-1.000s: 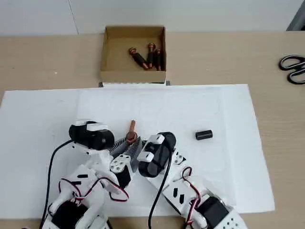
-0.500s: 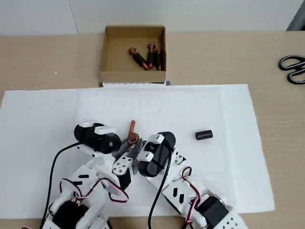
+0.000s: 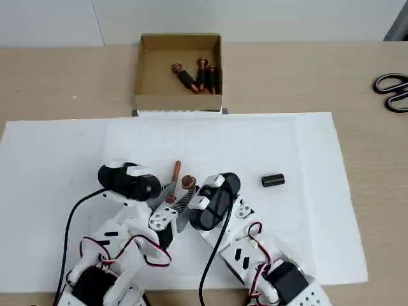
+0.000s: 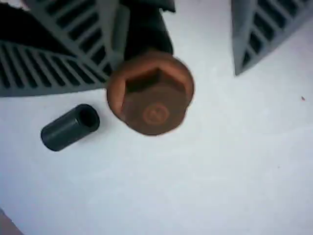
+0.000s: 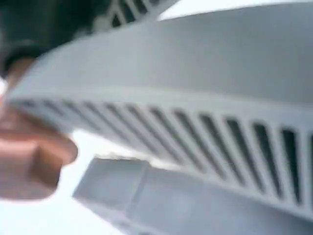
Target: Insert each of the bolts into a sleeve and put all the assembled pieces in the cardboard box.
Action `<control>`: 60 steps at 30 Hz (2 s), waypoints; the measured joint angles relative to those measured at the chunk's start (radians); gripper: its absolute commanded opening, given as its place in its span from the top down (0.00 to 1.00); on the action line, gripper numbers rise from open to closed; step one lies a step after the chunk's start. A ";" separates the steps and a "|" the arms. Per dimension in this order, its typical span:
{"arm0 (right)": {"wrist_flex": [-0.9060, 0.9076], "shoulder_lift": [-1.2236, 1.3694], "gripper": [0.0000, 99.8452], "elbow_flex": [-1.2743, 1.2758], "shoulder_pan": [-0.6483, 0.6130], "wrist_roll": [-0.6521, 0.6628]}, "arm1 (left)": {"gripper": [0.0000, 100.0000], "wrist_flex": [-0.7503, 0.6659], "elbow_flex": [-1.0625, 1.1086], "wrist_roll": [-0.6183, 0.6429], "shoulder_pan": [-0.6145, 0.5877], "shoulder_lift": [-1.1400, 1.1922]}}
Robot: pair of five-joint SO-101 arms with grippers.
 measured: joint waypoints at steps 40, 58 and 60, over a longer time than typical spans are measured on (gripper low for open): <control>-0.002 -0.005 1.00 0.034 0.181 0.000 | 0.99 -0.054 0.008 -0.143 -0.433 0.012; -0.086 0.026 1.00 -0.049 0.414 0.000 | 0.99 -0.163 0.227 -0.193 -0.445 0.012; -0.092 0.083 1.00 -0.087 0.414 0.000 | 0.99 -0.163 0.227 -0.193 -0.445 0.012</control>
